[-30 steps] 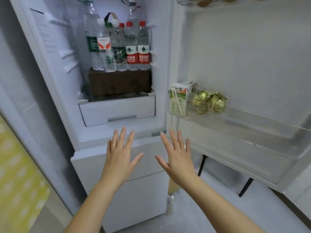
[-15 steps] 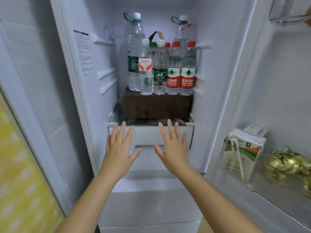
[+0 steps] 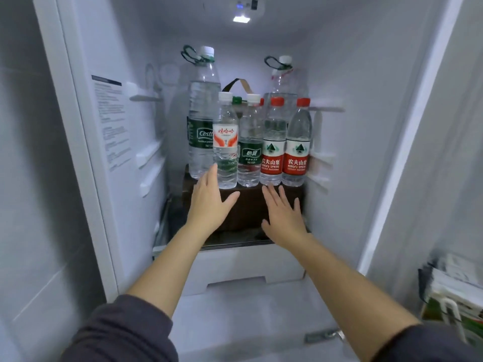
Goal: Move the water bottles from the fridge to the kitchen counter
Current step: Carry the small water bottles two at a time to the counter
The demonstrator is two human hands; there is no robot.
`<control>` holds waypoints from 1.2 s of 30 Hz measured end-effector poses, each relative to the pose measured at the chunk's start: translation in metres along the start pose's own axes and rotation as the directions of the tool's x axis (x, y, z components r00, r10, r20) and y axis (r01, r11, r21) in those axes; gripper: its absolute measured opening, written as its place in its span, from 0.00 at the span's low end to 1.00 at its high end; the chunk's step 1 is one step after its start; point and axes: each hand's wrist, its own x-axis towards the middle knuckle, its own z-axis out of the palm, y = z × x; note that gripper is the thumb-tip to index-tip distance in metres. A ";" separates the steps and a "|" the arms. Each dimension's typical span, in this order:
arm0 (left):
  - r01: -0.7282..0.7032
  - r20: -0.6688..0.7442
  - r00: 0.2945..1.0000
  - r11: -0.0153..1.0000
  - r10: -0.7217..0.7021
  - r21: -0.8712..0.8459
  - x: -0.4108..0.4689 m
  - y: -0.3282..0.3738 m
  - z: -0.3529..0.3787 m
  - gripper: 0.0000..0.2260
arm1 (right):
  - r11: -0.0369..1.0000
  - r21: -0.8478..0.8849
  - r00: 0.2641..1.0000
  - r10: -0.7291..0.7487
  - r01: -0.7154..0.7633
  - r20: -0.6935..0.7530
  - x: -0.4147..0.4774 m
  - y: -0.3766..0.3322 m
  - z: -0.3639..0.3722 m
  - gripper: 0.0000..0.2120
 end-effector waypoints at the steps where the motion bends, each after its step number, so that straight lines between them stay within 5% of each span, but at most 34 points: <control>1: 0.015 -0.005 1.000 0.996 -0.016 -0.089 0.011 0.001 0.001 0.38 | 1.000 -0.019 1.000 -0.013 0.013 0.012 0.005 0.002 0.000 0.42; 14: 0.155 -0.062 0.980 0.926 -0.188 -0.345 0.090 -0.006 0.008 0.35 | 0.998 -0.007 0.998 -0.060 0.061 0.019 0.017 0.010 -0.001 0.40; 26: 0.159 -0.037 0.985 0.962 -0.171 -0.224 0.086 -0.024 -0.025 0.27 | 0.997 0.044 0.992 -0.068 0.064 0.110 0.023 0.005 -0.022 0.37; 34: 0.211 -0.012 0.973 0.909 -0.231 -0.360 0.072 -0.032 -0.024 0.29 | 0.995 0.092 0.979 0.029 -0.049 0.204 0.040 -0.002 -0.046 0.31; 36: 0.222 -0.011 0.969 0.892 -0.246 -0.394 0.072 -0.032 -0.021 0.30 | 0.976 0.197 0.993 0.070 -0.088 0.096 0.046 -0.011 -0.051 0.27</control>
